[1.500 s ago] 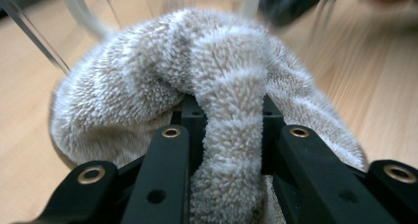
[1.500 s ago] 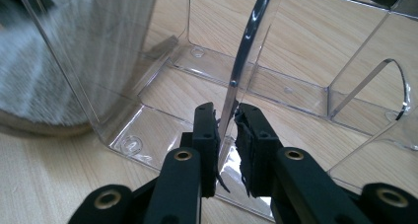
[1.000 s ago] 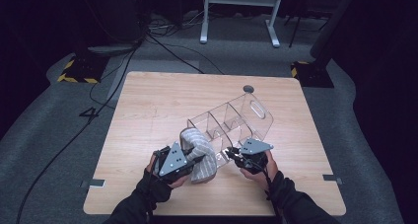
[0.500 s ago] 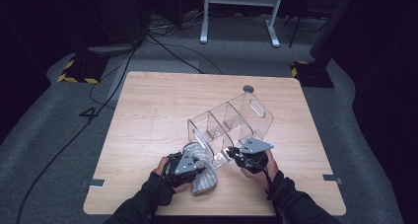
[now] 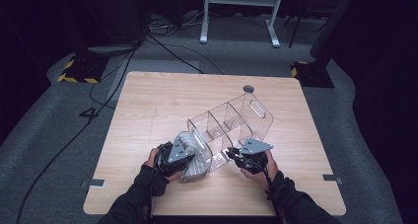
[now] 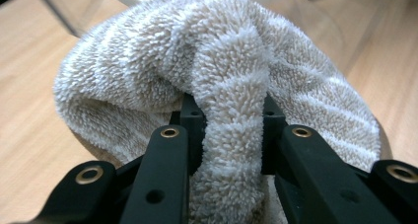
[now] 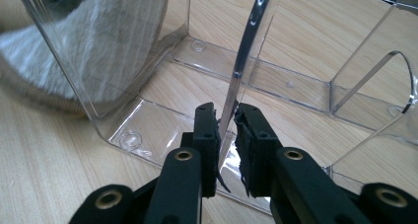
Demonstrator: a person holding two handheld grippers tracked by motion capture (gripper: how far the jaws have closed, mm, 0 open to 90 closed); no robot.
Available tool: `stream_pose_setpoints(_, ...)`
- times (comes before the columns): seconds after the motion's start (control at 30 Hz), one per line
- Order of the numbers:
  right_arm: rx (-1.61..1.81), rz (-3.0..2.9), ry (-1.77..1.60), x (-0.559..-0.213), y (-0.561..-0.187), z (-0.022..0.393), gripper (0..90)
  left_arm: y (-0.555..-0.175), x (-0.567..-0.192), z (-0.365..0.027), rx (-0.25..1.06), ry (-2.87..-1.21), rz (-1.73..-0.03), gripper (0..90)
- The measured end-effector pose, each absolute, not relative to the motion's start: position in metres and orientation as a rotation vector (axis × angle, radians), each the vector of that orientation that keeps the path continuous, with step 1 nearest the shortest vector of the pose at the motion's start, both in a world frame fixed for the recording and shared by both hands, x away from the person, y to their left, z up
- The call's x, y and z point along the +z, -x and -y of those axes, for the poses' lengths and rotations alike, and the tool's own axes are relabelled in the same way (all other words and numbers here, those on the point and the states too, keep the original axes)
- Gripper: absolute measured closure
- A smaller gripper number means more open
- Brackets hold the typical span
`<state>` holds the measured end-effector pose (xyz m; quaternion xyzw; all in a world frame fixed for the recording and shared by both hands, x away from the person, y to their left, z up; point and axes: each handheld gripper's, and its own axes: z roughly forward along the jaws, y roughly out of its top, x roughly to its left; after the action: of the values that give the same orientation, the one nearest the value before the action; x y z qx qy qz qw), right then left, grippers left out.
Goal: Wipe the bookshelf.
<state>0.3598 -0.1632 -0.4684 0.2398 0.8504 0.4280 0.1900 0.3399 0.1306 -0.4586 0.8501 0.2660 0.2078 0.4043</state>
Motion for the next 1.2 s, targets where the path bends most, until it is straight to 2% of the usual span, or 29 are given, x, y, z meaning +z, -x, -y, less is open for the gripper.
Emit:
stream_pose_setpoints(0.23, 1.203, -2.392, -0.668, -0.468, -0.358, 0.161, 78.8, -0.343, -0.436, -0.142, 0.579, -1.989, -0.728, 73.7)
stream_pose_setpoints(0.43, 1.203, -2.398, -0.664, -0.469, -0.358, 0.161, 78.5, -0.334, -0.417, -0.141, 0.608, -1.884, -0.69, 73.7)
stream_pose_setpoints(0.57, 1.203, -2.398, -0.662, -0.469, -0.358, 0.161, 78.4, -0.323, -0.415, -0.136, 0.572, -1.863, -0.635, 73.6)
stream_pose_setpoints(0.8, 1.197, -2.396, -0.668, -0.469, -0.358, 0.161, 78.7, -0.307, -0.43, -0.122, 0.485, -1.931, -0.531, 73.6)
stream_pose_setpoints(0.93, 1.199, -2.393, -0.674, -0.47, -0.358, 0.161, 79.0, -0.31, -0.445, -0.118, 0.42, -2.002, -0.539, 73.8)
stream_pose_setpoints(1.03, 1.195, -2.39, -0.676, -0.47, -0.359, 0.162, 79.1, -0.313, -0.462, -0.11, 0.414, -2.121, -0.53, 73.8)
stream_pose_setpoints(1.2, 1.193, -2.385, -0.685, -0.47, -0.36, 0.163, 79.6, -0.322, -0.471, -0.11, 0.413, -2.197, -0.545, 73.9)
